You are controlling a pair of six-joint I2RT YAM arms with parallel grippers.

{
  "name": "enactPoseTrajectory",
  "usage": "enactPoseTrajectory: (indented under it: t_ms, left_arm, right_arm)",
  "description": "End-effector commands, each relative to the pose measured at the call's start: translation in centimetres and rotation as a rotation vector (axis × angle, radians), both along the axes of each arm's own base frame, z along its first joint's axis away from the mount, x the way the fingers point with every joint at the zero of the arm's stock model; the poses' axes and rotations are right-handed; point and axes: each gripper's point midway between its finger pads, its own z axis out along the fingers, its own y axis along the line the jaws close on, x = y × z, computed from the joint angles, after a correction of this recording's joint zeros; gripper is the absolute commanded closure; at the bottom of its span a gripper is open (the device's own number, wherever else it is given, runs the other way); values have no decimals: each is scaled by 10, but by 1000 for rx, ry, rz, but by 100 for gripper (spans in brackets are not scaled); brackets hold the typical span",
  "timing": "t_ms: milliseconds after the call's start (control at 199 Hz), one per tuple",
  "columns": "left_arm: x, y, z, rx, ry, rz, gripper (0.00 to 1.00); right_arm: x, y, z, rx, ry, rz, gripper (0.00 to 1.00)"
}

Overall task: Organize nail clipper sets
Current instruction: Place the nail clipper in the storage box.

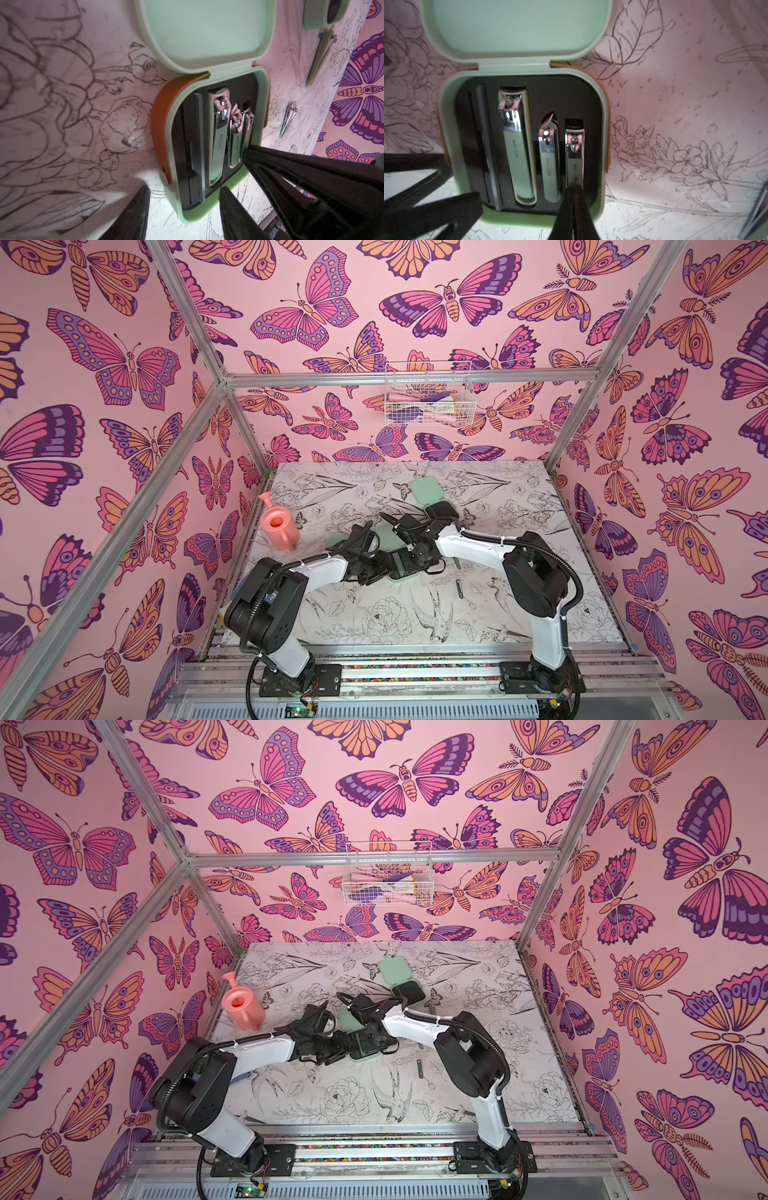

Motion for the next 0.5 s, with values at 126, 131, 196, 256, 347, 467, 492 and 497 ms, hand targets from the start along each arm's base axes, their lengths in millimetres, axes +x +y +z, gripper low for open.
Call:
enactPoseTrajectory:
  t_ms: [126,131,196,256,347,467,492,497]
  left_arm:
    - [-14,13,-16,47,56,9,44]
    - [-14,12,-16,47,56,8,44]
    - [-14,12,-16,47,58,9,44]
    - [-14,12,-16,46,55,8,44]
    - [-15,13,-17,48,59,10,44]
    - [-15,13,-16,47,57,9,44]
    - [-15,13,-15,46,57,10,44]
    - [-15,13,-15,45,57,10,44]
  right_arm:
    - [-16,-12,-56,-84,80,-21,94]
    - [-16,-12,-56,-84,80,-22,94]
    - [-16,-14,-57,-92,81,-23,94]
    - [-16,-16,-59,-100,80,-24,94]
    - [-17,-17,-61,-108,81,-26,94]
    - [-17,-19,-60,-111,78,-27,94]
    - [-16,-19,-59,-112,75,-27,94]
    - [-16,-19,-58,-111,74,-26,94]
